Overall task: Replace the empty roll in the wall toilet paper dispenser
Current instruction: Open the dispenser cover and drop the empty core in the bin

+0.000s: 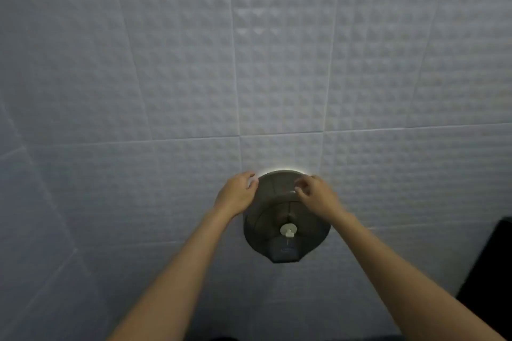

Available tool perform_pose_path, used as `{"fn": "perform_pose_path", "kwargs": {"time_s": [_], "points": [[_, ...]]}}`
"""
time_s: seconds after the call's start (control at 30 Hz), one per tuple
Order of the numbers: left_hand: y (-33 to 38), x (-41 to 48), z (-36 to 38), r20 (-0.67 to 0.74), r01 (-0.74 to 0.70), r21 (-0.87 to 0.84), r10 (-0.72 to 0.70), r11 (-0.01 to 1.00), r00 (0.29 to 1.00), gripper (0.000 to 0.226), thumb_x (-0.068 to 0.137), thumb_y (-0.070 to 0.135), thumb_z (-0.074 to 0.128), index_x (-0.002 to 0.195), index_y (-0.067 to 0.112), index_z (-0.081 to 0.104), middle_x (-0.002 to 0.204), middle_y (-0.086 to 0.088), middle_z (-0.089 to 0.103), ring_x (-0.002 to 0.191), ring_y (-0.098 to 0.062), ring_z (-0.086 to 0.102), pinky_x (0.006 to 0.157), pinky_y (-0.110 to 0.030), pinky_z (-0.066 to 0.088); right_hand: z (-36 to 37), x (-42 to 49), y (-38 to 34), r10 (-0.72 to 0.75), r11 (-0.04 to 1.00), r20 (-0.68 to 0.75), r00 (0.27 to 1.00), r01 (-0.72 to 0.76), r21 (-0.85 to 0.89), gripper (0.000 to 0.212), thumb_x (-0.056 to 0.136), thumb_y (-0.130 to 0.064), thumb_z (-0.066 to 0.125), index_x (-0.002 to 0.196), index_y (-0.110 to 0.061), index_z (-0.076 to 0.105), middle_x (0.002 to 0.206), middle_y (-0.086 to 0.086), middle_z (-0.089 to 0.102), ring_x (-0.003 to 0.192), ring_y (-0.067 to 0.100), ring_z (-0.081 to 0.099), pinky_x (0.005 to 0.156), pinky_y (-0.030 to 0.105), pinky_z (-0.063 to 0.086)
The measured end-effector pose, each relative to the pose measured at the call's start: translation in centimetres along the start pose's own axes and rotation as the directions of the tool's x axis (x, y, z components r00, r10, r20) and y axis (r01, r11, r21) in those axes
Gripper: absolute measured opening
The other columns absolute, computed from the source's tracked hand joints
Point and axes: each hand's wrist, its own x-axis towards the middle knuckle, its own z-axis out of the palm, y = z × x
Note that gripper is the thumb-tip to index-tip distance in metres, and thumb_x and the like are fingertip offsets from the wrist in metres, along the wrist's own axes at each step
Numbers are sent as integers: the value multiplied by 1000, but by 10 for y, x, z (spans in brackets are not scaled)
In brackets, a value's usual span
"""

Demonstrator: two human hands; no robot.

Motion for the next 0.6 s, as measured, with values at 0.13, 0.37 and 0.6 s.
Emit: {"fn": "perform_pose_path", "kwargs": {"time_s": [0.13,0.37,0.6], "points": [[-18,-3,24,101,28,7,-29,1000,995,51,98,38,43,141,11,42,147,-10,44,136,-25,41,111,-35,34,30,-20,15,134,990,55,989,-136,27,28,89,-31,54,110,-13,61,113,9,63,102,27,60,87,41,50],[-55,12,70,195,79,-48,-68,996,978,64,94,45,48,150,26,24,158,-12,21,146,-24,20,118,-39,24,88,-31,48,417,894,176,892,-437,96,32,89,-35,56,65,-13,57,81,14,63,95,35,63,67,30,41],[-78,20,100,159,112,-137,-90,984,983,62,94,47,46,146,50,11,160,-9,18,149,-20,10,120,-39,18,132,-21,62,505,813,216,836,-544,206,43,88,-45,55,55,-17,58,77,11,66,85,34,63,69,34,45]]}}
